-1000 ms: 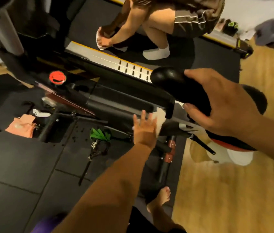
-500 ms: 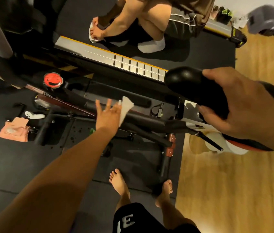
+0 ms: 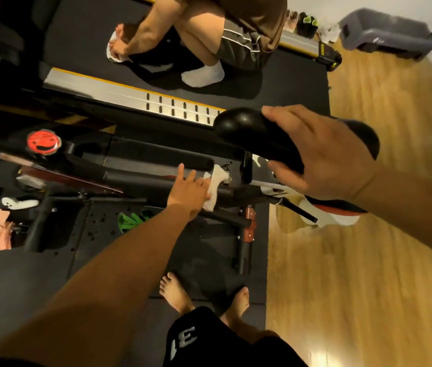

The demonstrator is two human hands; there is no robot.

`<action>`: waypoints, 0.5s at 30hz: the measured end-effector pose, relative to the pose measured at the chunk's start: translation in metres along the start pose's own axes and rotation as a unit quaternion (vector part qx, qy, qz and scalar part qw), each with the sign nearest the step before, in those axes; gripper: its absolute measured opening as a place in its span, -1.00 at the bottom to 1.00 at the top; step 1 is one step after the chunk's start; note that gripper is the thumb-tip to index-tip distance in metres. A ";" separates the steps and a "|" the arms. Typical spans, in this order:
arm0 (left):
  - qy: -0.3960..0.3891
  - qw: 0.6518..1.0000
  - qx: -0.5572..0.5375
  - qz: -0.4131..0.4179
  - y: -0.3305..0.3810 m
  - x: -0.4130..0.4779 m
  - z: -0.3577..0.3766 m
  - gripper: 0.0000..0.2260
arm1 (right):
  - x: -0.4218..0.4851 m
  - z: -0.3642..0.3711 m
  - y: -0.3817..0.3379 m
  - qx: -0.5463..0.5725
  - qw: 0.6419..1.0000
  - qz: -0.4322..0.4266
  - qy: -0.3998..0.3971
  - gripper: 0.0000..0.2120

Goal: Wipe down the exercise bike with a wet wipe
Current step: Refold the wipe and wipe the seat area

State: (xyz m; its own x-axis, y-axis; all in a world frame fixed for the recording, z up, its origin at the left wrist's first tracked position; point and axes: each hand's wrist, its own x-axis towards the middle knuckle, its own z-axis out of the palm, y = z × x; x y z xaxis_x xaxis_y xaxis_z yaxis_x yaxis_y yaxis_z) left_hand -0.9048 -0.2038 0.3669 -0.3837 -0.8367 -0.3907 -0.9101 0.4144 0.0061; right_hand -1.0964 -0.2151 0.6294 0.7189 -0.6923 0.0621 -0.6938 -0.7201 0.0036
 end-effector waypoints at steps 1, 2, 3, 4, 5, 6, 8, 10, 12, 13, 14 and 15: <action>-0.010 0.999 0.005 -0.031 -0.014 -0.007 0.003 -0.42 | 0.000 -0.001 0.000 -0.008 1.000 0.005 -0.004 -0.28; -0.022 0.997 0.010 -0.070 -0.030 -0.015 0.005 -0.42 | 0.000 -0.002 0.000 -0.014 1.000 0.009 -0.008 -0.27; -0.030 0.993 0.010 -0.111 -0.049 -0.025 0.005 -0.44 | -0.001 -0.003 -0.001 -0.017 1.000 0.012 -0.009 -0.26; -0.032 0.988 0.010 -0.153 -0.068 -0.035 0.002 -0.51 | -0.002 -0.003 -0.002 -0.018 1.000 0.014 -0.009 -0.26; -0.038 0.980 0.005 -0.194 -0.088 -0.044 0.001 -0.60 | -0.002 -0.003 -0.003 -0.018 1.000 0.016 -0.011 -0.26; -0.048 0.971 -0.004 -0.233 -0.107 -0.051 -0.004 -0.69 | -0.002 -0.002 -0.005 -0.019 1.000 0.017 -0.011 -0.25; -0.058 0.953 -0.087 -0.285 -0.141 -0.071 -0.007 -0.75 | -0.002 -0.001 -0.007 -0.018 0.999 0.025 -0.009 -0.24; -0.021 0.911 -0.268 -0.312 -0.155 -0.097 -0.005 -0.81 | -0.006 -0.001 -0.010 -0.026 0.998 0.060 -0.002 -0.24; 0.046 0.847 -0.422 -0.321 -0.147 -0.122 -0.001 -0.86 | -0.011 0.001 -0.030 -0.038 0.994 0.096 0.039 -0.25; 0.076 0.815 -0.477 -0.320 -0.137 -0.134 -0.002 -0.88 | -0.010 0.006 -0.051 -0.029 0.993 0.085 0.071 -0.26; 0.100 0.783 -0.525 -0.318 -0.125 -0.144 -0.003 -0.88 | -0.007 0.012 -0.076 -0.001 0.994 0.045 0.103 -0.30; 0.120 0.747 -0.572 -0.316 -0.112 -0.153 -0.006 -0.85 | -0.001 0.021 -0.102 0.043 0.992 -0.001 0.117 -0.35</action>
State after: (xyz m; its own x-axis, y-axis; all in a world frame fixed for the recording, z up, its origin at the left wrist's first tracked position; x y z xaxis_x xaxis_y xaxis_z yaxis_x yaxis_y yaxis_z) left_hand -0.7448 -0.1245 0.4317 0.2882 -0.8324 -0.4733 -0.4061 -0.5539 0.7269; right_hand -1.0258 -0.1418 0.6082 0.6843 -0.6681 0.2922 -0.6784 -0.7302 -0.0807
